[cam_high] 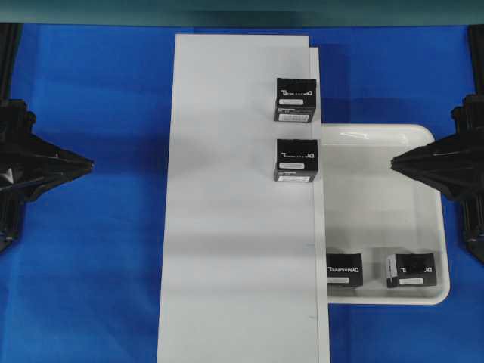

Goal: Place the box from the white plastic tray onto the white base.
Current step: 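Move the right gripper over the lower-left box in the white tray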

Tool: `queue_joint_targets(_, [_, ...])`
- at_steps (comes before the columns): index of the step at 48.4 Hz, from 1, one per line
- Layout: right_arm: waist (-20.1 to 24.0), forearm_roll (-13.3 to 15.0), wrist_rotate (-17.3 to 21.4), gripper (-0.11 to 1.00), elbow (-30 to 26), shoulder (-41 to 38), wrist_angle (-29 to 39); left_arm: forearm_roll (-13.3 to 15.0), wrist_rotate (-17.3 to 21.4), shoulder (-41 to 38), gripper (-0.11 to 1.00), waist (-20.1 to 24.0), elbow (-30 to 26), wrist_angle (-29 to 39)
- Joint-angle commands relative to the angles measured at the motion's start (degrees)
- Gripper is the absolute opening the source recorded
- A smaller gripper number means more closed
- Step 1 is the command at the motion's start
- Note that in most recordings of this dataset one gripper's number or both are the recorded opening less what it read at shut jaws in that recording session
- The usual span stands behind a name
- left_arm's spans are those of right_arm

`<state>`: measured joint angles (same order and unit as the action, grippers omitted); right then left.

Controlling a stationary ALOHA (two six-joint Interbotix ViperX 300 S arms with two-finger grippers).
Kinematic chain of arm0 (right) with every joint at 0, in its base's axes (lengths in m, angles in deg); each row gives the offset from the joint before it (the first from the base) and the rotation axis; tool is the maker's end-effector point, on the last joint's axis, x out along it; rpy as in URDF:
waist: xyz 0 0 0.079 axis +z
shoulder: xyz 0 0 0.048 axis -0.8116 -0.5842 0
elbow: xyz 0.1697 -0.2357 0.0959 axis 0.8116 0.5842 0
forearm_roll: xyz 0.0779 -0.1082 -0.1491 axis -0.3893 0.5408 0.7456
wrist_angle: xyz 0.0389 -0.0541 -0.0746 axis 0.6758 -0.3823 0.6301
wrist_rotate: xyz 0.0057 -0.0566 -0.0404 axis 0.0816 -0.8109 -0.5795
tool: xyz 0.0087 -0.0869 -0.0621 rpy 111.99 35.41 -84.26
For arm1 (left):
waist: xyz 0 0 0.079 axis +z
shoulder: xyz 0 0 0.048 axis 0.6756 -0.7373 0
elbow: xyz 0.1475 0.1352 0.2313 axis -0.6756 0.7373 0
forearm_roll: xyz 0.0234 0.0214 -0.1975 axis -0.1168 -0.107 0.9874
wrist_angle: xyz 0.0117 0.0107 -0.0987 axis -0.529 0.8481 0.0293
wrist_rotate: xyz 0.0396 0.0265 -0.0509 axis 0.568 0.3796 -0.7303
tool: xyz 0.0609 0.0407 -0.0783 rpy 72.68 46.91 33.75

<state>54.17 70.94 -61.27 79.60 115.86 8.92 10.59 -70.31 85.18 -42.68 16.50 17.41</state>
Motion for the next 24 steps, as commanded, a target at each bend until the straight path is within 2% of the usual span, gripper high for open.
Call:
queue_joint_targets(1, [1.32,-1.05,1.05,0.14,-1.85,-0.35,0.35,-0.7,-1.05,-0.53,0.14,-0.97,-2.37,0.88])
queue_joint_targets(3, [1.67,-3.25,1.41,0.12,-2.64,-0.53,2.9,-0.7,-1.14,-0.62,0.12,-0.97,-2.81,1.93])
queue_joint_targets(7, [1.67,-6.5,3.08,0.0,-5.36,-1.23,12.3,-0.79,-1.23,-0.79,0.0,-1.05,-4.48,5.54])
queue_joint_targets(11, [2.02,-7.12,4.66,-0.05,-9.05,-2.72,23.82,-0.79,-1.23,-1.32,-0.07,-1.05,-5.98,9.14])
queue_joint_targets(16, [2.2,-7.38,7.91,-0.05,-14.85,-6.15,38.67,-0.79,-1.23,-1.76,-0.07,-1.05,-7.29,13.1])
queue_joint_targets(24, [3.34,-7.38,10.37,-0.05,-20.3,-12.3,53.88,-0.79,-1.23,-2.02,-0.07,-0.97,-8.09,16.7])
